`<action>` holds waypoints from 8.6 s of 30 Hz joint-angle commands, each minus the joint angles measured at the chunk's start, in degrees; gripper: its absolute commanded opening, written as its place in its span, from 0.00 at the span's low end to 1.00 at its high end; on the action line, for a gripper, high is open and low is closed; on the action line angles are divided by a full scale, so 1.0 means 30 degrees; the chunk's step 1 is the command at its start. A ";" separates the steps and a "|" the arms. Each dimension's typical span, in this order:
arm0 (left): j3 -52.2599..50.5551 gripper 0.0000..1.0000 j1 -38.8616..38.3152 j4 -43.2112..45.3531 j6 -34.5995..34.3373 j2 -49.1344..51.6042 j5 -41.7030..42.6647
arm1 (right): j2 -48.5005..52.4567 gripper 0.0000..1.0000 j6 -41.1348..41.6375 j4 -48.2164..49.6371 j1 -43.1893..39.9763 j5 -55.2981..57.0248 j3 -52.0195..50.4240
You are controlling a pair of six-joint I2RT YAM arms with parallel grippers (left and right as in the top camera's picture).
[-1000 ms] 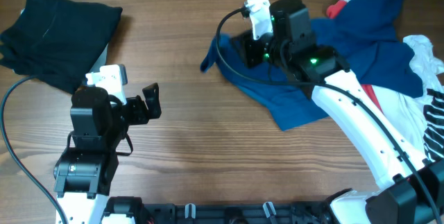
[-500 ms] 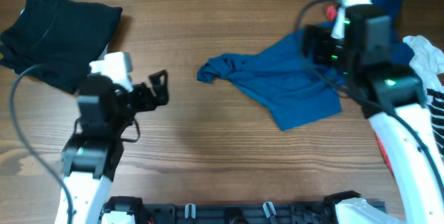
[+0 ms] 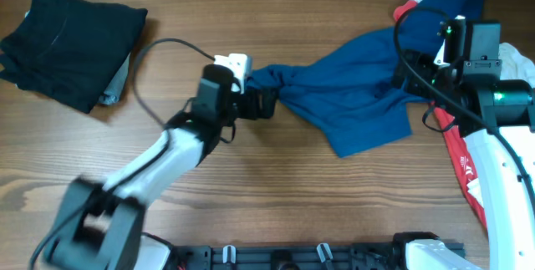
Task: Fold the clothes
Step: 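Pull the teal polo with the right gripper leftward across the table, then reach the left gripper to the polo's left edge and grasp it, then grasp the polo's right end with the right gripper, spread both grippers apart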
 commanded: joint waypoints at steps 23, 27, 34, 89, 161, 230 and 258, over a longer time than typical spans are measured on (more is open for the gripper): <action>0.0109 0.04 0.1086 0.6783 -0.0182 0.3592 -0.2353 | -0.0007 1.00 0.0430 -0.0459 -0.0051 -0.0444 0.0146; 0.0408 0.04 0.3155 0.6783 -0.0168 -0.0168 -0.4255 | 0.0000 1.00 0.0430 -0.0437 -0.0051 -0.0452 0.0146; 0.3213 0.04 0.7701 0.6441 -0.0182 -0.1945 -0.5180 | 0.0000 1.00 0.0430 -0.0444 -0.0051 -0.0452 0.0146; 0.1778 0.04 0.6739 -0.9668 -0.1246 0.3417 0.2572 | 0.0000 1.00 0.0423 -0.0568 -0.0051 -0.0736 0.0131; 0.2732 0.96 0.0707 -1.0652 -1.8382 0.2040 -0.1705 | 0.1916 1.00 -0.0138 -0.0648 -0.0051 -0.0947 0.0131; 0.2747 0.04 0.0401 -1.0491 -1.7908 0.2280 -0.5056 | 0.1916 1.00 -0.0095 -0.0444 -0.0051 -0.0947 0.0131; 0.2798 0.04 0.9318 -2.0247 -1.1140 -1.3136 -0.6703 | 0.5333 1.00 -0.0699 0.0845 -0.0051 -0.1596 0.0124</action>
